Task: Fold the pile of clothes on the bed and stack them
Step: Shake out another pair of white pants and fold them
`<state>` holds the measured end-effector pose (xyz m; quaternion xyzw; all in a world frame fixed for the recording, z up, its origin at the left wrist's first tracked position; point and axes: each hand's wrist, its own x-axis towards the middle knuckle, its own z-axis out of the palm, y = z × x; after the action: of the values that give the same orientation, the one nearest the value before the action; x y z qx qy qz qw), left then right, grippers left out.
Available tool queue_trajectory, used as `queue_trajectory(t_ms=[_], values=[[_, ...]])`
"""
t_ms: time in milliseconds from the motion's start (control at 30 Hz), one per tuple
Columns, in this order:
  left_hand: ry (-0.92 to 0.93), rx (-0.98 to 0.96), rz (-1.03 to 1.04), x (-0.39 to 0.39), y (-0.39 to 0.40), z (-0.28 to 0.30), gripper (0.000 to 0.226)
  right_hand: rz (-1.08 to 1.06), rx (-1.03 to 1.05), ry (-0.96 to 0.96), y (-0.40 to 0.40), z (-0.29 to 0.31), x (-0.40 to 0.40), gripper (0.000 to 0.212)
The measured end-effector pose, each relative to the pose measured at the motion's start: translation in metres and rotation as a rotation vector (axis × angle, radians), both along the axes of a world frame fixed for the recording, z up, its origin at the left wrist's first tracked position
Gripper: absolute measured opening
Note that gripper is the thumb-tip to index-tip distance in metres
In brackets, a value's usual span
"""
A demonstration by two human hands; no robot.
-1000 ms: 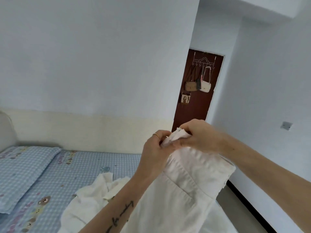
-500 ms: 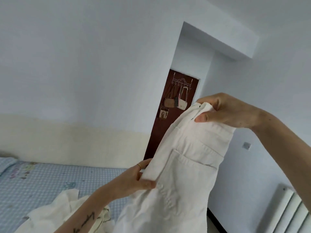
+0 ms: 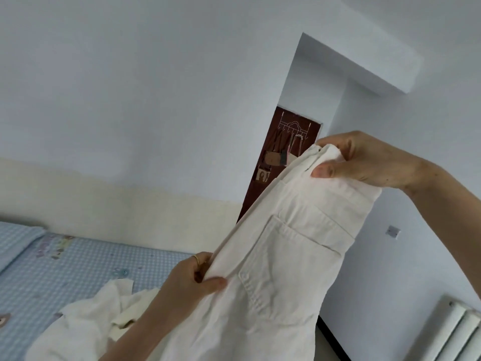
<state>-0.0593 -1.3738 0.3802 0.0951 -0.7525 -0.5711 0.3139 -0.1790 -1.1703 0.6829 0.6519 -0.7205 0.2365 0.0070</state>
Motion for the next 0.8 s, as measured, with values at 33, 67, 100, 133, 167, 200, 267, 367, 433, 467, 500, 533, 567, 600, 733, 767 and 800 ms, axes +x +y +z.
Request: queue_trajectory(t_ms=[33, 67, 100, 133, 167, 200, 267, 367, 433, 467, 500, 533, 567, 600, 733, 767, 800], values=[[-0.025, 0.007, 0.027, 0.007, -0.004, -0.005, 0.041, 0.012, 0.009, -0.003, -0.006, -0.001, 0.003, 0.026], [-0.055, 0.009, 0.05, 0.013, -0.007, -0.008, 0.042, 0.024, 0.012, -0.007, -0.011, -0.001, 0.006, 0.026], [-0.084, 0.004, 0.078, 0.02, -0.012, -0.013, 0.041, 0.038, 0.01, -0.015, -0.017, -0.001, 0.009, 0.024], [-0.111, -0.005, 0.104, 0.026, -0.016, -0.017, 0.037, 0.053, 0.003, -0.021, -0.022, 0.0, 0.011, 0.021], [-0.124, -0.018, 0.13, 0.031, -0.02, -0.02, 0.031, 0.07, 0.001, -0.025, -0.028, 0.0, 0.014, 0.018], [-0.122, -0.035, 0.158, 0.035, -0.023, -0.024, 0.026, 0.088, 0.004, -0.023, -0.032, 0.0, 0.016, 0.017], [-0.095, -0.079, 0.248, 0.043, -0.028, -0.033, 0.03, 0.115, 0.009, -0.013, -0.041, 0.001, 0.022, 0.016], [-0.106, -0.008, 0.242, 0.056, -0.034, -0.053, 0.022, 0.121, -0.007, 0.018, -0.054, 0.005, 0.029, 0.021], [-0.126, 0.045, 0.192, 0.065, -0.038, -0.064, 0.021, 0.123, -0.037, 0.052, -0.065, 0.008, 0.033, 0.025], [-0.122, 0.056, 0.225, 0.068, -0.042, -0.067, 0.02, 0.126, -0.052, 0.07, -0.071, 0.01, 0.034, 0.026], [-0.1, 0.064, 0.284, 0.073, -0.049, -0.068, 0.019, 0.13, -0.065, 0.091, -0.078, 0.011, 0.036, 0.027], [-0.072, 0.058, 0.357, 0.078, -0.057, -0.066, 0.018, 0.134, -0.076, 0.107, -0.085, 0.012, 0.037, 0.028], [-0.047, 0.035, 0.438, 0.084, -0.067, -0.063, 0.017, 0.14, -0.082, 0.106, -0.091, 0.012, 0.038, 0.027], [-0.033, -0.002, 0.526, 0.093, -0.078, -0.059, 0.018, 0.147, -0.084, 0.092, -0.098, 0.011, 0.037, 0.025], [-0.03, -0.193, 0.84, 0.142, -0.127, -0.041, 0.022, 0.106, -0.051, 0.103, -0.127, -0.013, 0.03, 0.019], [-0.038, -0.253, 0.904, 0.156, -0.137, -0.038, 0.017, 0.103, -0.033, 0.118, -0.136, -0.026, 0.026, 0.019], [-0.055, -0.317, 0.961, 0.168, -0.146, -0.038, 0.011, 0.096, -0.018, 0.12, -0.144, -0.039, 0.021, 0.02]])
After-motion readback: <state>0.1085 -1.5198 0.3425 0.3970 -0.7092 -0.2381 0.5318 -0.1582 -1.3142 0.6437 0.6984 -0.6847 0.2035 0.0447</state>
